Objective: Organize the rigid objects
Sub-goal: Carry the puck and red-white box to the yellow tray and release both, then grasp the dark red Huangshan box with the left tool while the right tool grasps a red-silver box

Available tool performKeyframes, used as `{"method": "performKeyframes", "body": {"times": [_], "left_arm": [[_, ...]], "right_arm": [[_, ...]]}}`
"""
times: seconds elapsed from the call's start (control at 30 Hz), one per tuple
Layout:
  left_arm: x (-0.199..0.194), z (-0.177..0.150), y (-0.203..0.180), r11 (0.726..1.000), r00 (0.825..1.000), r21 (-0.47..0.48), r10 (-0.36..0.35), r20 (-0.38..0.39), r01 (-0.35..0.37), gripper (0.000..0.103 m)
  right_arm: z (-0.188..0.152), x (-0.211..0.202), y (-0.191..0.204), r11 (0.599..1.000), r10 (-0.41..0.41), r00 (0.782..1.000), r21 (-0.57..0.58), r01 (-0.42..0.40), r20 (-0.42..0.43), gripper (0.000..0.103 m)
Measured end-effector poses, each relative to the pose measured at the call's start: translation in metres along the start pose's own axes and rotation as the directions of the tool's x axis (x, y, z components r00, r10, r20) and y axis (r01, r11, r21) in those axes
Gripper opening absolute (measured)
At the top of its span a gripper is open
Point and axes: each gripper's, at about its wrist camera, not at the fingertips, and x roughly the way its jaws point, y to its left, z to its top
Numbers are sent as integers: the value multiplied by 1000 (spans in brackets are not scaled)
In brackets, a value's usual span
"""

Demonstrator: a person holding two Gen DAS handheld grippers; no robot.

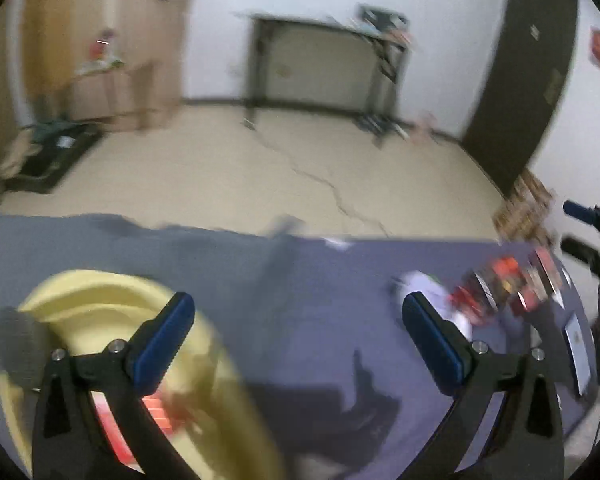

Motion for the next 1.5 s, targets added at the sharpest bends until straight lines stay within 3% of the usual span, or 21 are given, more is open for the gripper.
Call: {"method": "performKeyframes", "body": {"times": [0.13,0.23,0.3,0.4,0.53,0.87,1.07,1.33,1.5], "left_arm": [[44,4,-57,993,996,119,-17,-84,27,103],[61,3,-89,982,994,189,-3,-107,24,103],[62,6,-104,983,994,176,-30,-106,48,103],[55,19,-124,979,987,152,-118,-106,133,103],[60,35,-169,971,973,116,-196,-120,210,103],[101,47,-204,981,951,8,-187,-244,195,103],[95,45,-217,983,957,54,-156,-245,174,103],[102,33,-226,986,969,147,-41,-245,78,103],[110,31,-218,989,959,134,-20,-282,60,103]], "right_arm": [[-55,-4,-62,988,-56,996,140,65,-67,103],[-73,2,-77,980,-58,993,182,77,-107,103],[-77,0,-81,979,-54,993,191,73,-101,103],[-79,-5,-91,978,-117,990,162,129,-85,103],[-91,10,-88,974,-96,982,188,126,-164,103],[-79,18,-97,975,-110,972,168,146,-206,103],[-60,26,-99,976,-115,962,150,155,-247,103],[-49,46,-90,979,-140,959,108,171,-244,102],[-50,49,-87,982,-142,961,89,167,-239,101]]}}
